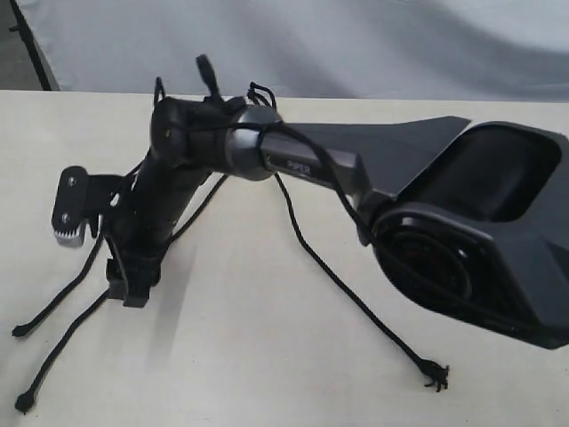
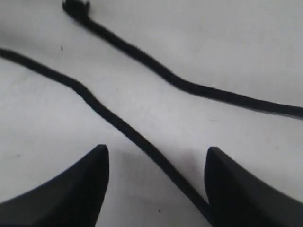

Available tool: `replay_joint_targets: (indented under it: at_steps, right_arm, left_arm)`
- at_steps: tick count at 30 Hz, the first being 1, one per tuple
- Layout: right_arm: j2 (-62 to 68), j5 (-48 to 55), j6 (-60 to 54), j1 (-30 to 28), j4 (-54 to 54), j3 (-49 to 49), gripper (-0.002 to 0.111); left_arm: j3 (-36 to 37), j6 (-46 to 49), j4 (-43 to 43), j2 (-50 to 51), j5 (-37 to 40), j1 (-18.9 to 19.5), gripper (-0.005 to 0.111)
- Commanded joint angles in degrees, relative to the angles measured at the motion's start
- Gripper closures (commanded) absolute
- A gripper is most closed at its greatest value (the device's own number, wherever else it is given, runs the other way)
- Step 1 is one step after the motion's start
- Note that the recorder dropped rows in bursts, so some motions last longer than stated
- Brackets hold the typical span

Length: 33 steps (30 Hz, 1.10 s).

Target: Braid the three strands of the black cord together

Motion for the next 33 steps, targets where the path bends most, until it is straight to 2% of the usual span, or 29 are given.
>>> replay_joint_targets:
  at_steps: [1,5,7,8,9,14,22,27,33]
  right_arm:
    - [1.08,-1.88,-0.08,2.94,-9.7,-0.11,0.051]
    - [2.44,-1.05,0.23,4.17,-10.7,-0.11,0.053]
    - [2.44,3.57,0.23,4.17,-10.96,-0.11,0.078]
    - [2.44,6.06,0.61,4.17,-10.96,-0.11,0.095]
    - [2.44,8.3,1.72,4.17,-11.51,-0.11,0.108]
    - [0.93,19.09,1.8,4.17,-17.33,-0.11,0.108]
    - [-4.98,19.19,2.22,4.05,-30.26,-0.11,0.108]
    - [-8.14,19.19,2.68,2.56,-31.18,-0.11,0.108]
    - [-10.46,19.19,8.76,-3.63,-28.12,-0.11,0.108]
  left_arm:
    - [0.15,-0.04,0.16,-0.13,-0.55,-0.33,0.075]
    - [0.15,-0.04,0.16,-0.13,-0.55,-0.33,0.075]
    - [0.15,-0.04,0.16,-0.13,-0.55,-0.33,0.075]
    - [0.15,-0.04,0.16,-0.13,-0.55,-0.33,0.075]
    - [0.15,-0.04,0.16,-0.13,-0.55,-0.33,0.075]
    - [0.15,-0.04,0.16,-0.13,-0.55,-0.33,0.075]
    - [0.15,-0.04,0.16,-0.13,-0.55,-0.33,0.075]
    - [0.15,-0.04,0.16,-0.13,-0.55,-0.33,0.075]
    - [0.15,-0.04,0.16,-0.13,-0.55,-0.33,0.075]
